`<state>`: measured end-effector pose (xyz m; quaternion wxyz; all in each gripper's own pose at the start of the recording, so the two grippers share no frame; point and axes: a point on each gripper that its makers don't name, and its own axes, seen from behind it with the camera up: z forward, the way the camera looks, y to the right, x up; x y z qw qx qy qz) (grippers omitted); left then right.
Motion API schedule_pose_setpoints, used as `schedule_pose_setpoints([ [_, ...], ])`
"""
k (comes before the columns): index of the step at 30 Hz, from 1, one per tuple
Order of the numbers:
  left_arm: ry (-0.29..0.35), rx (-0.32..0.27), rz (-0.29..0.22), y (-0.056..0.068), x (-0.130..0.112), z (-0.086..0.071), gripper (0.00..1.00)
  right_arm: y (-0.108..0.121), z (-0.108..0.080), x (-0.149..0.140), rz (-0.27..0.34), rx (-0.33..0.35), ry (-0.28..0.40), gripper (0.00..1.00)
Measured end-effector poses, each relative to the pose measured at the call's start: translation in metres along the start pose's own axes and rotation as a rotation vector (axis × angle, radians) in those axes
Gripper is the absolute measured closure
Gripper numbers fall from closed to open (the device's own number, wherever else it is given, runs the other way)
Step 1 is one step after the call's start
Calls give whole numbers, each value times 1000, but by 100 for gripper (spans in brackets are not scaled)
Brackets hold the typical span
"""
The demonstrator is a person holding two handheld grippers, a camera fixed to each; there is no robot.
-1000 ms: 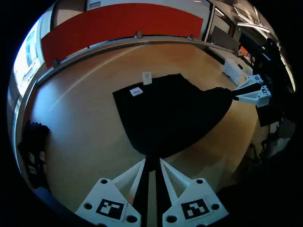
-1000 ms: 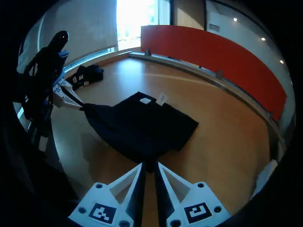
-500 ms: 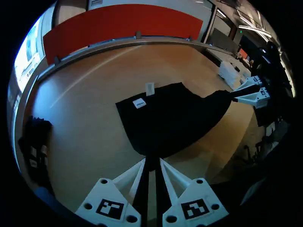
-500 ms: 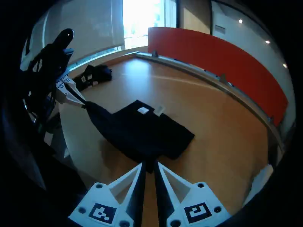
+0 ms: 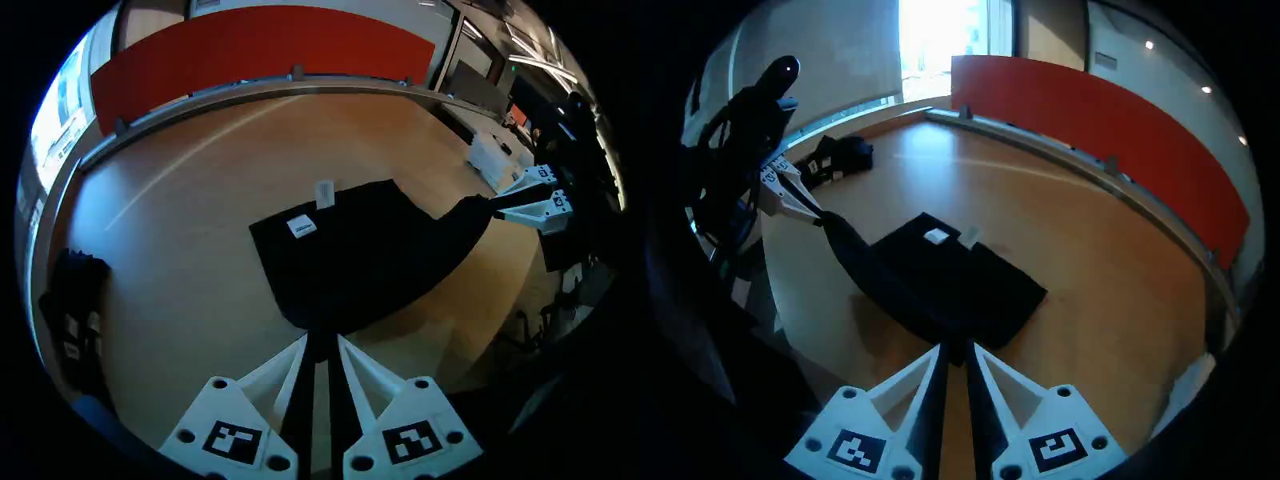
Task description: Fold towel
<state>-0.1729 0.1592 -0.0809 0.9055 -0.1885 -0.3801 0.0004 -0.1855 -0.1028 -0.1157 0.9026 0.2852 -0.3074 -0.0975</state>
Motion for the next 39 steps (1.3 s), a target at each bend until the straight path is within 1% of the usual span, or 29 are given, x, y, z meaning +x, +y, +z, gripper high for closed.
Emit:
schedule_pose_setpoints([
  [6, 4, 7, -18, -12, 17, 15, 90, 17, 15, 6, -3, -12, -12, 85],
  [9, 8, 13, -12, -19, 26, 24, 90, 25, 25, 9, -4, -16, -16, 85],
  [15, -8, 23, -9, -34, 39, 47, 90, 41, 48, 10, 12, -19, -40, 85],
  [20, -24, 27, -6, -44, 46, 65, 90, 54, 63, 11, 23, -24, -53, 85],
  [26, -50, 26, 13, -50, 49, 86, 89, 68, 78, 10, 23, -39, -71, 85],
  [30, -65, 22, 23, -52, 49, 96, 89, 72, 86, 7, 30, -42, -82, 85],
  [35, -68, 16, 22, -56, 49, 108, 87, 76, 96, 4, 45, -49, -87, 85],
  [39, -63, 20, 10, -61, 50, 118, 82, 79, 107, 1, 63, -54, -87, 85],
])
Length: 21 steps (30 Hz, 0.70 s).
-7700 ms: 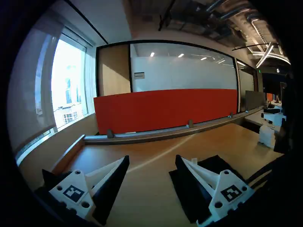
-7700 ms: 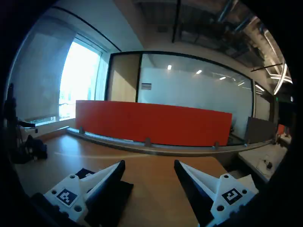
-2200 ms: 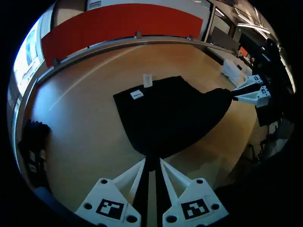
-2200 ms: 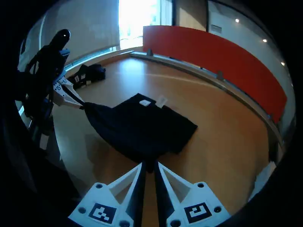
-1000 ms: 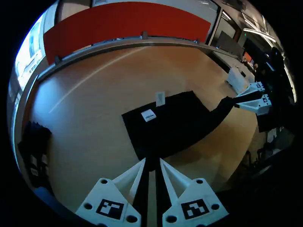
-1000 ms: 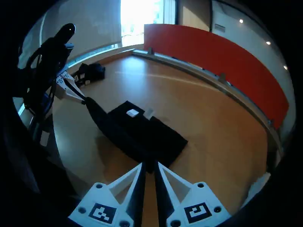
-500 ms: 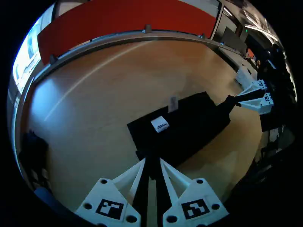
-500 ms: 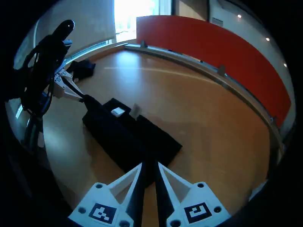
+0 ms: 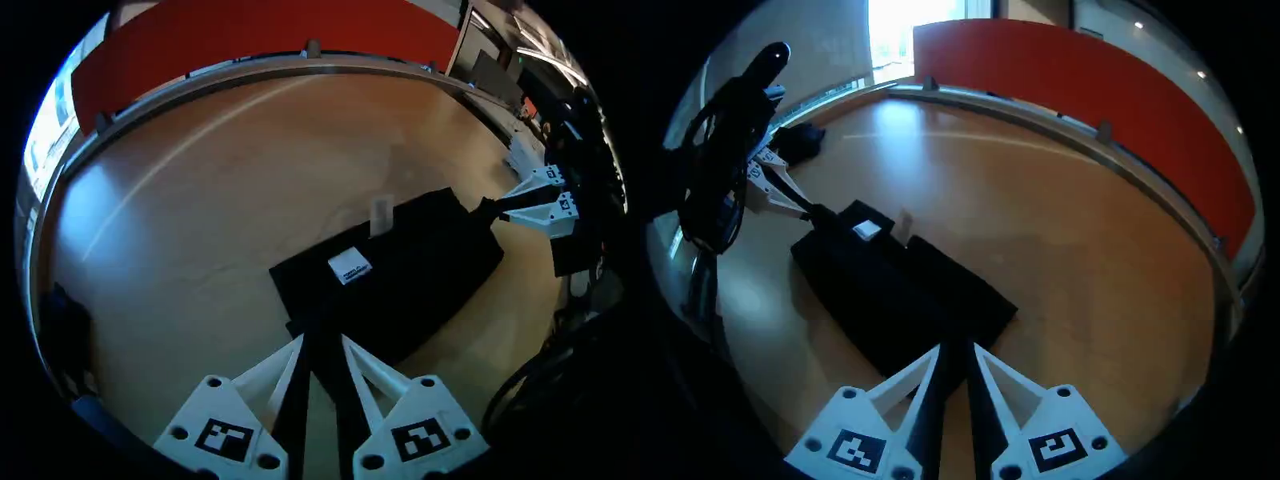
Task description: Fold towel
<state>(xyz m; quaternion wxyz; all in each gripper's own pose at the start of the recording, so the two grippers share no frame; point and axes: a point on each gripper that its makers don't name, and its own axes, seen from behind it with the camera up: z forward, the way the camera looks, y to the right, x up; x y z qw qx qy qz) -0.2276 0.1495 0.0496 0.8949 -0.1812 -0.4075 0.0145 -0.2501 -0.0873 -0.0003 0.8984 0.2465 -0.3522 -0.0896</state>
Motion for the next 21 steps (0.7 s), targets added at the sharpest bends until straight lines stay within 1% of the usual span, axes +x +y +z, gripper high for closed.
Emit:
schedule_pose_setpoints([
  [2, 4, -1, -6, -2, 1, 4, 78, 3, 5, 1, 10, -8, 4, 85],
  [6, 5, 2, -9, -7, 3, 12, 74, 7, 14, -1, 31, -22, 1, 84],
  [8, 9, 13, -8, -11, 5, 16, 73, 9, 18, -1, 35, -29, -1, 82],
  [11, 13, 32, -7, -17, 7, 20, 66, 12, 23, -2, 38, -41, -5, 78],
  [14, 14, 53, -11, -23, 9, 24, 61, 15, 26, -1, 40, -53, -8, 76],
  [16, 16, 62, -12, -26, 11, 25, 59, 17, 27, -1, 42, -60, -8, 72],
  [18, 20, 70, -12, -28, 12, 26, 54, 19, 28, 1, 45, -69, -6, 65],
  [20, 24, 79, -8, -30, 13, 26, 48, 22, 29, 2, 45, -77, -4, 59],
  [21, 27, 84, -6, -32, 13, 26, 41, 23, 29, 2, 45, -81, -3, 56],
])
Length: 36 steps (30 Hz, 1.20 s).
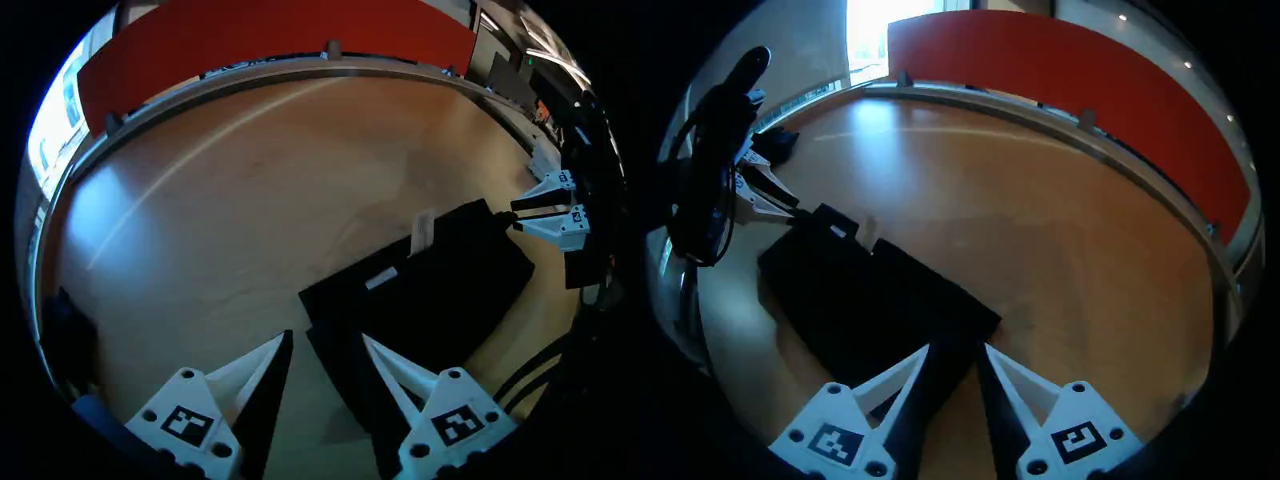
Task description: Fold towel
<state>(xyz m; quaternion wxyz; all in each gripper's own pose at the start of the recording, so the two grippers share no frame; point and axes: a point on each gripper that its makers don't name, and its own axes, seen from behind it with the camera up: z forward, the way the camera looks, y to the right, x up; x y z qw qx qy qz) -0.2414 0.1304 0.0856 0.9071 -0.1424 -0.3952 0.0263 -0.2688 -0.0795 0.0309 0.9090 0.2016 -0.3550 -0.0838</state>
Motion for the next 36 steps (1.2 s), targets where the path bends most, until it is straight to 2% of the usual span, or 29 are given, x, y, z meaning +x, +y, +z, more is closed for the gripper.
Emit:
schedule_pose_setpoints([
  [1, 1, 5, 2, -2, 0, 0, 34, 1, 0, 0, -2, -4, 0, 53],
  [3, 3, 16, 5, -5, 1, 0, 32, 3, 1, 0, -5, -12, 1, 47],
  [5, 7, 27, 5, -9, 2, 0, 21, 4, 2, 0, -11, -18, -1, 40],
  [9, 23, 43, -1, -14, 7, -2, 6, 4, 1, 2, -19, -20, 5, 29],
  [10, 28, 45, -3, -15, 9, -3, 5, 4, 0, 3, -20, -20, 7, 25],
  [12, 40, 49, -6, -16, 12, -6, 4, 3, -1, 4, -22, -19, 12, 9],
  [13, 42, 50, -7, -16, 12, -7, 4, 3, -2, 5, -22, -19, 13, 7],
  [25, 46, 50, -7, -13, 4, -18, 4, -4, -13, 0, -33, -13, 21, 5],
  [36, 40, 55, -56, -6, -30, -34, 4, -20, -29, -26, -31, 6, 9, 5],
])
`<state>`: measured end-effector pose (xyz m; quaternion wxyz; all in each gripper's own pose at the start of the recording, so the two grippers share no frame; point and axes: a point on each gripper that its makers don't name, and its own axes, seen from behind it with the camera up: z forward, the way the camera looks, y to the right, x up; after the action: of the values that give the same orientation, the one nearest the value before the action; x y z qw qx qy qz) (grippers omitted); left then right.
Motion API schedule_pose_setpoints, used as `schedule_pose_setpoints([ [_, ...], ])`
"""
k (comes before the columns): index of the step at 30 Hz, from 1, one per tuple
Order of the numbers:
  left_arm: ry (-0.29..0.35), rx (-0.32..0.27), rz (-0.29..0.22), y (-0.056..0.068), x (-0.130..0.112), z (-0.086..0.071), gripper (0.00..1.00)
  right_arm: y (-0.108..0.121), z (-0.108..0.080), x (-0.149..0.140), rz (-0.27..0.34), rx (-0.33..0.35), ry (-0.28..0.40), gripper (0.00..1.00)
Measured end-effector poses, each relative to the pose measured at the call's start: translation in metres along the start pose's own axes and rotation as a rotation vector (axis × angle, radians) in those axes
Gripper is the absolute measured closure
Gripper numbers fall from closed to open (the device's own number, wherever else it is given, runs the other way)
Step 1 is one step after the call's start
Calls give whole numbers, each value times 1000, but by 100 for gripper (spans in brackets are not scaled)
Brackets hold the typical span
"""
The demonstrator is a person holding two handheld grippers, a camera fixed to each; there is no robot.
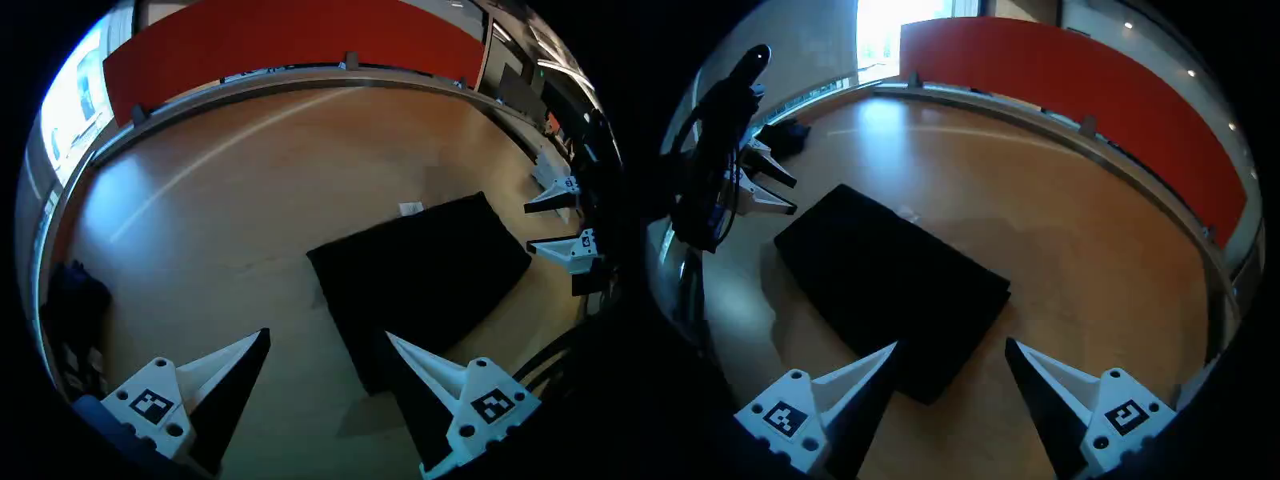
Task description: Fold towel
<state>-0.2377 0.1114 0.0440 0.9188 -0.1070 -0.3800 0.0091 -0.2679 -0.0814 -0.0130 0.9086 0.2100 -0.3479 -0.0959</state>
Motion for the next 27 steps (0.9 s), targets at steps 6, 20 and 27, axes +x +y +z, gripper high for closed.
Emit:
schedule_pose_setpoints([
  [6, -8, 9, -29, 4, -24, -10, 4, -11, -10, -16, 2, 19, -9, 5],
  [20, -22, 23, -80, 9, -57, -24, 4, -20, -19, -33, -68, 65, -47, 21],
  [27, -18, 27, -109, 11, -68, -38, 4, -21, -15, -43, -83, 106, -81, 50],
])
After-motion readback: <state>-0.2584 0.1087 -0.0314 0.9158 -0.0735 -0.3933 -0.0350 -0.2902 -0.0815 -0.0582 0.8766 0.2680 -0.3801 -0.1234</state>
